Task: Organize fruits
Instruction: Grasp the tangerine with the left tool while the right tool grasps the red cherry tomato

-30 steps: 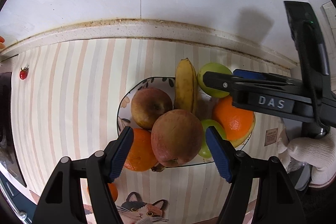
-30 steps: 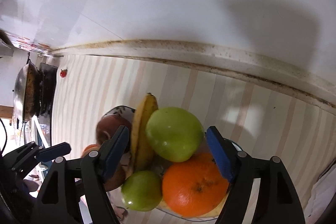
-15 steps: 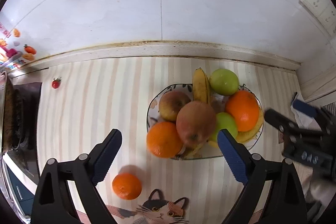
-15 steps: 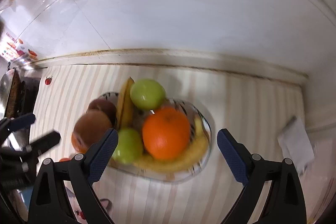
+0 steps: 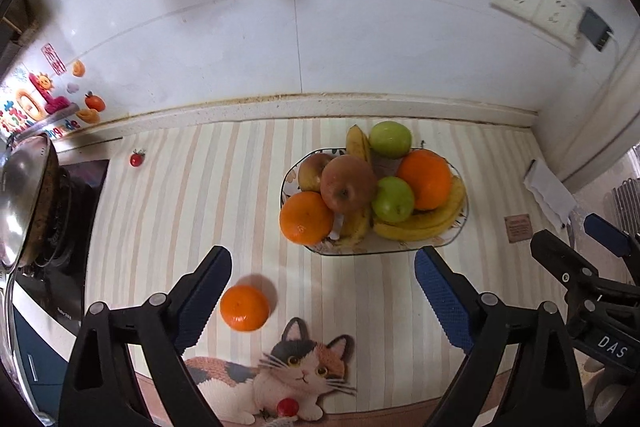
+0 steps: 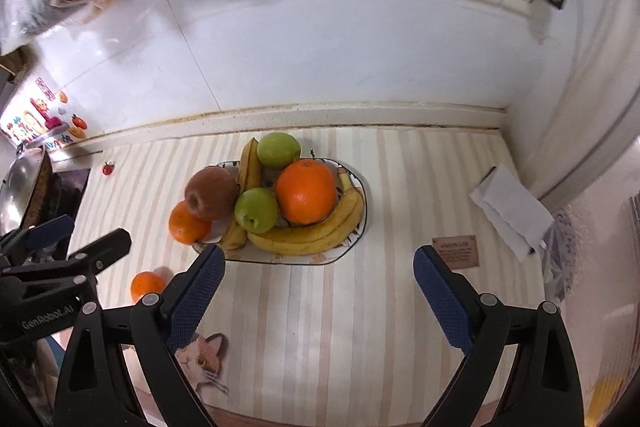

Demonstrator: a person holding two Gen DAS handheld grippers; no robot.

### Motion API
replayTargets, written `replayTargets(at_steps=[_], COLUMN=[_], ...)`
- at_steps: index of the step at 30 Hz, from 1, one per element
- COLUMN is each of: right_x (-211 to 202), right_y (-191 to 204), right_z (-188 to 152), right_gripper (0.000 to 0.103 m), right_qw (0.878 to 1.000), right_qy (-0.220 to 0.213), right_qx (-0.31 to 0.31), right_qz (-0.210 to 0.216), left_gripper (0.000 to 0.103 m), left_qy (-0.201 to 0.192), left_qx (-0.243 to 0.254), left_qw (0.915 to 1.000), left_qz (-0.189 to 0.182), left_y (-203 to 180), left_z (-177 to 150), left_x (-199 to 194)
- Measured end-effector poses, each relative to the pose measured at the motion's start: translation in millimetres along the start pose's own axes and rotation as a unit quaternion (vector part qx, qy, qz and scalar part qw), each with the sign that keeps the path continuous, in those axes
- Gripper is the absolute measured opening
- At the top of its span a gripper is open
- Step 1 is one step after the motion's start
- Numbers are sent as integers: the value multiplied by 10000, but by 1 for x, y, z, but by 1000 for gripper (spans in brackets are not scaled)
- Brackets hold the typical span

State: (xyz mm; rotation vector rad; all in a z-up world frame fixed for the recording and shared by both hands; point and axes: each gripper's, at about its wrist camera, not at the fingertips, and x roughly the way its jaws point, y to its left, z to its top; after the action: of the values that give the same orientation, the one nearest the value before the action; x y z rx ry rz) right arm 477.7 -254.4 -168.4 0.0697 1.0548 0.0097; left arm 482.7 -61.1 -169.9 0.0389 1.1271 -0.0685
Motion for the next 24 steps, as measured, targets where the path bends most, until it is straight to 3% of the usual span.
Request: replayTargets(at_steps=[9,18,22,24], right_x=[-59,-50,-21,-1], right_y=[2,8,25,36], right_z=[-21,-40,-57,-67], right_gripper=[97,97,66,65], right_qw=[9989,9973,9938,9892], right_qy=[-401,-211,223,467], right_qx=[222,436,375,374], right_qz=[69,548,1020,1336], left_gripper=[94,94,94,94], left_qy=[-437,-364,-101,164], left_qx=[12,-188,-375,-513], left_qw=[9989,9992,9984,9970], left_qz=[-149,23,405,558], left_y=[1,31,65,84], left_z=[-23,-39,-55,-65], left_x=[-48,-53,-38,-24])
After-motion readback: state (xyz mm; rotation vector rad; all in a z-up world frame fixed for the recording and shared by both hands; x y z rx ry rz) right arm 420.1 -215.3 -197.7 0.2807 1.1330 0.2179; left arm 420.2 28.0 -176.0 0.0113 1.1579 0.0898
